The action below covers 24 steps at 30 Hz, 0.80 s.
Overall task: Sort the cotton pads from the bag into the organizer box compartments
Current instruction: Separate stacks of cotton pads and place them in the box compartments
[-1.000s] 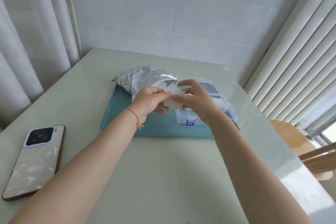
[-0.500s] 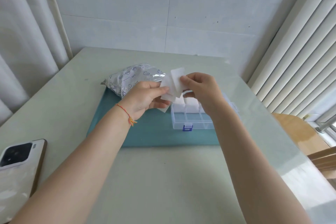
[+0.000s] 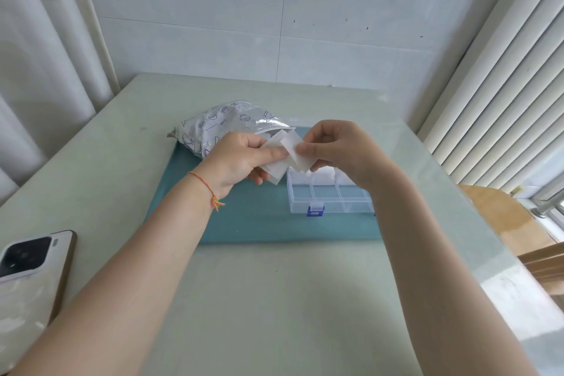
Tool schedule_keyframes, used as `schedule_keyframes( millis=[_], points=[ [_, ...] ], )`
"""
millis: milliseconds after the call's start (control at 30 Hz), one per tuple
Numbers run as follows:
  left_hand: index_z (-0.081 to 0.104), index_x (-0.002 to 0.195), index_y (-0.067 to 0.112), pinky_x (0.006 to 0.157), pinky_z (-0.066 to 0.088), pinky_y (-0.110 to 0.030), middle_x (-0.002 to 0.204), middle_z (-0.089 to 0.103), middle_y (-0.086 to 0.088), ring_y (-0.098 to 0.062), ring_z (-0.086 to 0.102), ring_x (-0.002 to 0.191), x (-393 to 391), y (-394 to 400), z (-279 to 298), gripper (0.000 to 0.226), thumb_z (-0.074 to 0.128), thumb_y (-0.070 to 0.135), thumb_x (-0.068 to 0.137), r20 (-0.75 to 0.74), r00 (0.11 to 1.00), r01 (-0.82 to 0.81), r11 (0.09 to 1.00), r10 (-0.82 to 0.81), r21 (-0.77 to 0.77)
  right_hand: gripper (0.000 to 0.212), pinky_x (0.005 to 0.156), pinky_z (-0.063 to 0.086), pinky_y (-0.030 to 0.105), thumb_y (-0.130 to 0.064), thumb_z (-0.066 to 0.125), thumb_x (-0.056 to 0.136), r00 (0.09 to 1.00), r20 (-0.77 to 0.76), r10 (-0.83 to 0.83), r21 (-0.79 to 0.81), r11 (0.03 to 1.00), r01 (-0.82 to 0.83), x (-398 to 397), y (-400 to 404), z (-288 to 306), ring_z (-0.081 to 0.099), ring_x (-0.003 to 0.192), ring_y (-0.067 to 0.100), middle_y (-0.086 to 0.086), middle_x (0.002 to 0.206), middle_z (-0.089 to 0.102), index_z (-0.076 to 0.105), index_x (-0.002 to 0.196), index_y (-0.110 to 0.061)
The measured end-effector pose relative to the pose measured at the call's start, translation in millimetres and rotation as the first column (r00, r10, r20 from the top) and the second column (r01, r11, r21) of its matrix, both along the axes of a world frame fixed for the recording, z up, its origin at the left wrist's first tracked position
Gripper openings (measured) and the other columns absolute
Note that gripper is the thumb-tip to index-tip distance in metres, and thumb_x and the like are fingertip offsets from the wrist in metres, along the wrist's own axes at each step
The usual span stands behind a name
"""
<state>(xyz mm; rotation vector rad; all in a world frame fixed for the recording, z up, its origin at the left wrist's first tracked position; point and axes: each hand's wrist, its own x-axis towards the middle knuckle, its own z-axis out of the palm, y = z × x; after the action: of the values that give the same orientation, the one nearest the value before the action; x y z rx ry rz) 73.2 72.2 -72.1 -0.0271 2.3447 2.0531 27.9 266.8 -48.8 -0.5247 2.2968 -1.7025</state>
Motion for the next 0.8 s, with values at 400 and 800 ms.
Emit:
schedule_keyframes(
  millis=[400, 800],
  points=[
    [0.069, 0.087, 0.007, 0.052, 0.052, -0.022, 0.065, 0.065, -0.006, -0.019, 0.062, 0.056, -6, -6, -2, 0.007, 0.070, 0.014, 0.089, 0.043, 0.982, -0.186, 0.974, 0.182, 0.132, 0.004, 0.066, 0.053, 0.023, -0.007, 0.065, 0.092, 0.989, 0.000, -0.148, -0.114, 0.983, 0.147, -6, 5, 0, 0.063, 0.068, 0.014, 0.004, 0.082, 0.069, 0.069, 0.093, -0.006],
    [0.068, 0.106, 0.002, 0.061, 0.059, -0.030, 0.097, 0.074, -0.020, -0.034, 0.073, 0.082, 0, 10, 9, 0.030, 0.040, 0.007, 0.097, 0.062, 0.997, -0.068, 0.934, 0.049, 0.350, 0.016, 0.064, 0.044, 0.025, -0.020, 0.073, 0.087, 0.971, 0.204, -0.127, -0.135, 0.978, 0.156, 5, -17, -3, 0.053, 0.064, 0.013, -0.002, 0.071, 0.059, 0.061, 0.078, -0.014]
  ],
)
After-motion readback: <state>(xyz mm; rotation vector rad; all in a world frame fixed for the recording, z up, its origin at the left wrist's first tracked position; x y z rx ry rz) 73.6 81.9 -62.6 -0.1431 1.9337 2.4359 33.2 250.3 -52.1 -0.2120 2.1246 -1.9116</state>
